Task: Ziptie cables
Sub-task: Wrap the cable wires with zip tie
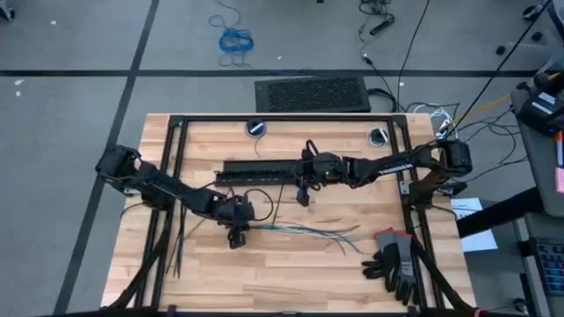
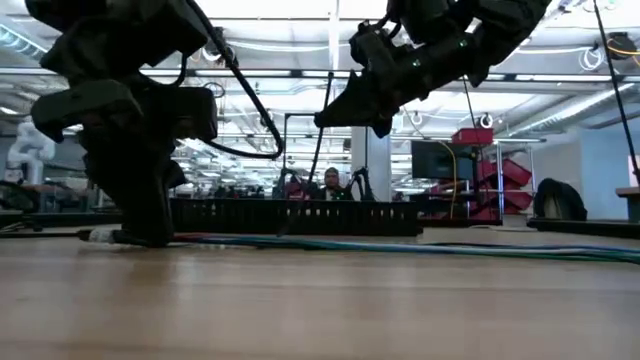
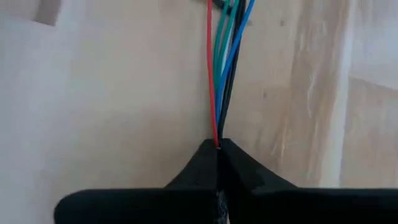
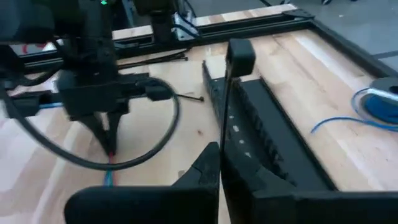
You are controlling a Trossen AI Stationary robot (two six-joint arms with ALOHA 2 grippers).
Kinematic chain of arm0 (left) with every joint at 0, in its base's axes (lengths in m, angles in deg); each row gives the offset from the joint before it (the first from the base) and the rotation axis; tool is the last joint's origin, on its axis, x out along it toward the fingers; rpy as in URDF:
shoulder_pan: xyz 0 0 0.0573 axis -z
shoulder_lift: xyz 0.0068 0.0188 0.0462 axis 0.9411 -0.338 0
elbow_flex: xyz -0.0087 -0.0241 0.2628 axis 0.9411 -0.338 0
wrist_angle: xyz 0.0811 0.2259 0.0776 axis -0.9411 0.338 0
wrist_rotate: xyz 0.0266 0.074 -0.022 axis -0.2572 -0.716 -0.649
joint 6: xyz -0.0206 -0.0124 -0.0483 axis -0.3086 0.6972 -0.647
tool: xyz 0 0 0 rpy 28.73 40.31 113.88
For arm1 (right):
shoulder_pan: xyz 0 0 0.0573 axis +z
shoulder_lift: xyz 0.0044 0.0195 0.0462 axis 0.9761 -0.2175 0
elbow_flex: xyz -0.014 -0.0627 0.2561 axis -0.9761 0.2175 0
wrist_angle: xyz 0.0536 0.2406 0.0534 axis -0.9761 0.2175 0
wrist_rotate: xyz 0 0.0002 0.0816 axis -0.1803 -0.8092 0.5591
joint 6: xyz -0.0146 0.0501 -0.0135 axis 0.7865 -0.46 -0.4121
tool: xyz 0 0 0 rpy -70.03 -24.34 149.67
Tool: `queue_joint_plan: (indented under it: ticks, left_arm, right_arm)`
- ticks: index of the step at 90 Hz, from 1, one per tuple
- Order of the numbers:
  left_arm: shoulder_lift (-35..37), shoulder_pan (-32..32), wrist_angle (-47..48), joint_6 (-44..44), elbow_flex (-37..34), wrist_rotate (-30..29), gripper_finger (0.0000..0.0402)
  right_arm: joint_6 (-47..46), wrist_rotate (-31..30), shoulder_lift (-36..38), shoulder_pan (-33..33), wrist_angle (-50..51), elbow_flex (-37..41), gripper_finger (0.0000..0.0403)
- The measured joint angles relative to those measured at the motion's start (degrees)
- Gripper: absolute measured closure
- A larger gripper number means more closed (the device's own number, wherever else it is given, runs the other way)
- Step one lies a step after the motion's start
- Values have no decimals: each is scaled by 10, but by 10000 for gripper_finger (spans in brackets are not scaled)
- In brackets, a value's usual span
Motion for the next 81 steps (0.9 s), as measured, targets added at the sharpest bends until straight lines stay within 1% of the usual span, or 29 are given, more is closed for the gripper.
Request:
queue_joint_plan:
  ticks: [16,26,30,37,42,50,55,66,72,81]
  left_arm:
    - [49,1,26,19,24,-35,399]
    - [60,4,37,18,29,-39,399]
    - [63,6,36,18,31,-39,399]
    - [67,15,36,18,35,-29,400]
    - [66,19,36,18,38,-27,400]
    - [67,23,34,19,42,-27,400]
    - [67,23,34,20,43,-33,400]
    - [61,18,33,30,43,-71,398]
    - [53,17,32,49,43,-88,389]
    - [40,17,16,54,42,-118,365]
  right_arm:
    - [-1,0,-1,16,1,0,403]
    - [0,-7,-6,26,3,0,403]
    - [4,-26,-8,29,-2,0,403]
    - [21,-79,-9,33,0,0,403]
    - [29,-94,-8,31,-3,0,403]
    - [15,-86,-10,23,-3,0,403]
    - [-1,-69,-16,22,-9,0,403]
    - [-35,-22,-46,32,-32,0,403]
    - [-52,-15,-68,43,-51,0,403]
    - [-70,-14,-104,59,-71,0,403]
